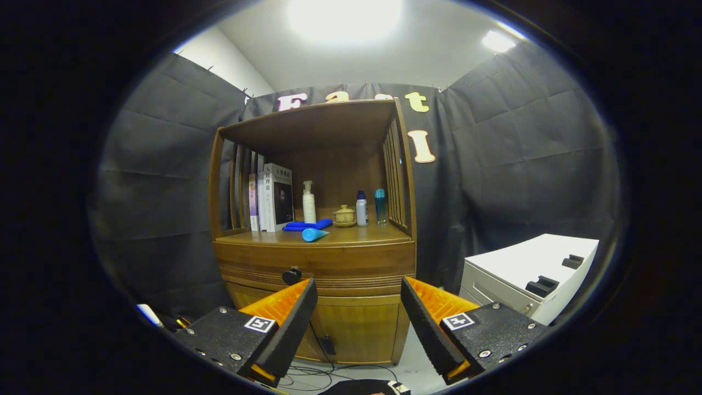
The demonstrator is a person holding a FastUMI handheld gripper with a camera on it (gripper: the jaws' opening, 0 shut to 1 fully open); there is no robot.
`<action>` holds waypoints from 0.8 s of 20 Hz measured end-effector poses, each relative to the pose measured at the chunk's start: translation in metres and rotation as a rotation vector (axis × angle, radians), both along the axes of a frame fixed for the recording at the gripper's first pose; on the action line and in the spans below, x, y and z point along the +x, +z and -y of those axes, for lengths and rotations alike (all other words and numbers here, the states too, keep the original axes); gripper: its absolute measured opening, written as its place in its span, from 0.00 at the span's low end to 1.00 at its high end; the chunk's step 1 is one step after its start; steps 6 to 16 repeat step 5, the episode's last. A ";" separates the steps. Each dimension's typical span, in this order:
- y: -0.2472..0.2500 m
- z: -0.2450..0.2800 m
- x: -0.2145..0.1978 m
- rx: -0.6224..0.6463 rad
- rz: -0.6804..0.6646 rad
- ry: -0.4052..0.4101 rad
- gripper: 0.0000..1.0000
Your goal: Pull open the drawer, take out the items inside it, and place them on the countertop above the cabinet.
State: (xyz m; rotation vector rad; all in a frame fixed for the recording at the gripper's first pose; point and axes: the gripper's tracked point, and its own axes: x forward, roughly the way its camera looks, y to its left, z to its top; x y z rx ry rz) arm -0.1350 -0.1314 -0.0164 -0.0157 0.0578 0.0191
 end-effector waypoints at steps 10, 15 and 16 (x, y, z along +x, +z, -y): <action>0.012 -0.010 -0.004 -0.022 0.057 0.023 0.95; 0.012 -0.010 -0.004 -0.022 0.057 0.023 0.95; 0.012 -0.010 -0.004 -0.022 0.057 0.023 0.95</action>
